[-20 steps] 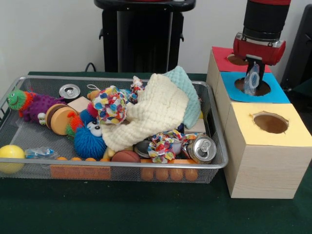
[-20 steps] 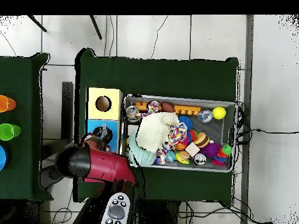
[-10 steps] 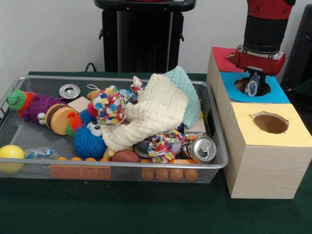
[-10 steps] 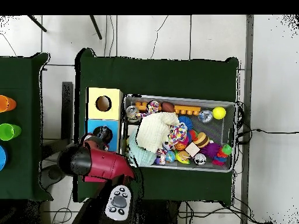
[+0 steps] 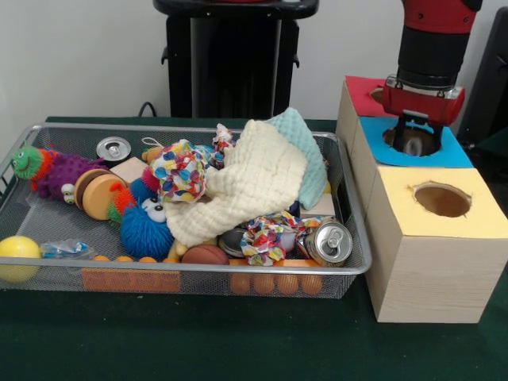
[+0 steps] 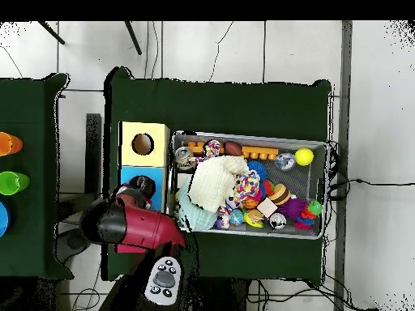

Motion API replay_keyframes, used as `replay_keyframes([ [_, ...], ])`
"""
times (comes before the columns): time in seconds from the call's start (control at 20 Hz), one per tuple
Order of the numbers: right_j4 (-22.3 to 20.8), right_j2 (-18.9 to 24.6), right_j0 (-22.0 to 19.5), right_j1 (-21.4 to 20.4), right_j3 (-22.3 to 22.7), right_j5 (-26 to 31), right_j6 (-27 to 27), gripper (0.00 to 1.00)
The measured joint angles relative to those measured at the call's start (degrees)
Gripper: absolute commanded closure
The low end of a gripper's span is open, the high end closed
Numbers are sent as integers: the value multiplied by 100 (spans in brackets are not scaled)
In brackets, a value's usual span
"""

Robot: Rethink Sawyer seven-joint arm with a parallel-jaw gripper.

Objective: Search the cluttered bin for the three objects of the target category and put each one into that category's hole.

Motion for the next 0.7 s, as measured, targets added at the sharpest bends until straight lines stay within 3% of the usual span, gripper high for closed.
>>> replay_keyframes([
  [0.45,11,-303,288,-62,-36,90,0,0],
  [0.7,7,-538,359,-370,-120,835,0,0],
])
